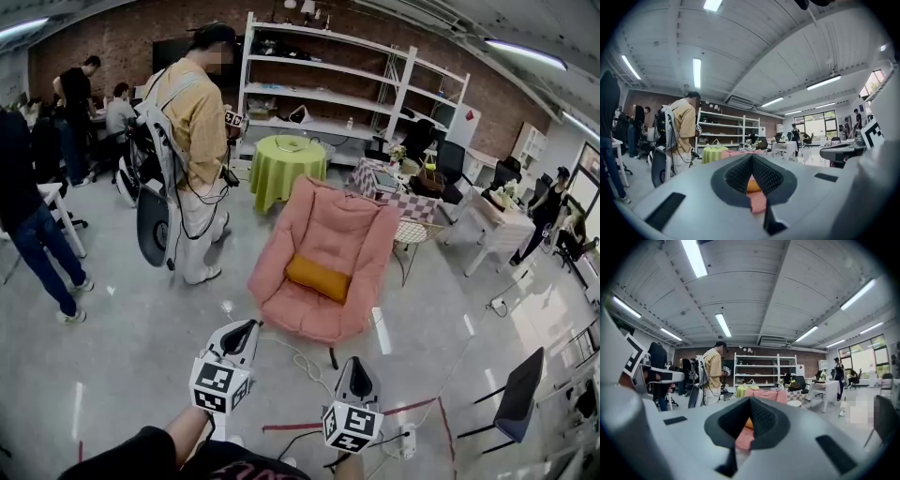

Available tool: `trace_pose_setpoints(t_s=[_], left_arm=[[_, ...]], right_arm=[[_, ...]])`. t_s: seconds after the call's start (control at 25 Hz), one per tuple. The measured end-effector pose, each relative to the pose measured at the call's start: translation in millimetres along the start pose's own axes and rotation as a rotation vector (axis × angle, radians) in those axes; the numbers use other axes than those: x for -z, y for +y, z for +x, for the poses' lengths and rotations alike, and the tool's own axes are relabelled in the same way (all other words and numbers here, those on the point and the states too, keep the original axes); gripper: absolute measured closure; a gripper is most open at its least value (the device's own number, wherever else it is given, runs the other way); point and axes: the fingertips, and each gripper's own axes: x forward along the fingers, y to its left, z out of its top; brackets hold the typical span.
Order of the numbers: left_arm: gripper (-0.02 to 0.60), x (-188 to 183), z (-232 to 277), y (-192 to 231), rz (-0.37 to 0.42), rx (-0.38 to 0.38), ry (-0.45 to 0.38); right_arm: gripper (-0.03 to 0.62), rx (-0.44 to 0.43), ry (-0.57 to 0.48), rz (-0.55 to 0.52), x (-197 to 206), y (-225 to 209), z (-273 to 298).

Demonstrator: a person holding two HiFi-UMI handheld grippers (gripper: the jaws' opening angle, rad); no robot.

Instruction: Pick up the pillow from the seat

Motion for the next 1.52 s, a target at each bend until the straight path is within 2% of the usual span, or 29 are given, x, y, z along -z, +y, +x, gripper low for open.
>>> trace_pose_setpoints(t_s=[0.32,0.6,0.88,1.08,1.52], left_arm=[[0.572,10,7,11,0.003,0.012,0.01],[0.572,13,-1,36,0.009,0.044,0.0],[0.572,26,-5,59,-0.004,0.067,0.03],[0.572,27,0,63,0.005,0.092,0.026],[0.572,40,23,60,0.008,0.129,0.032]], right_arm=[[0.574,0.02,0.004,0.021,8,3,9],[0.574,0.037,0.005,0.013,8,38,8],[0.574,0.072,0.021,0.005,14,60,7],[0.574,0.097,0.008,-0.032,9,63,10],[0.574,0.115,0.007,-0.019,18,51,27]])
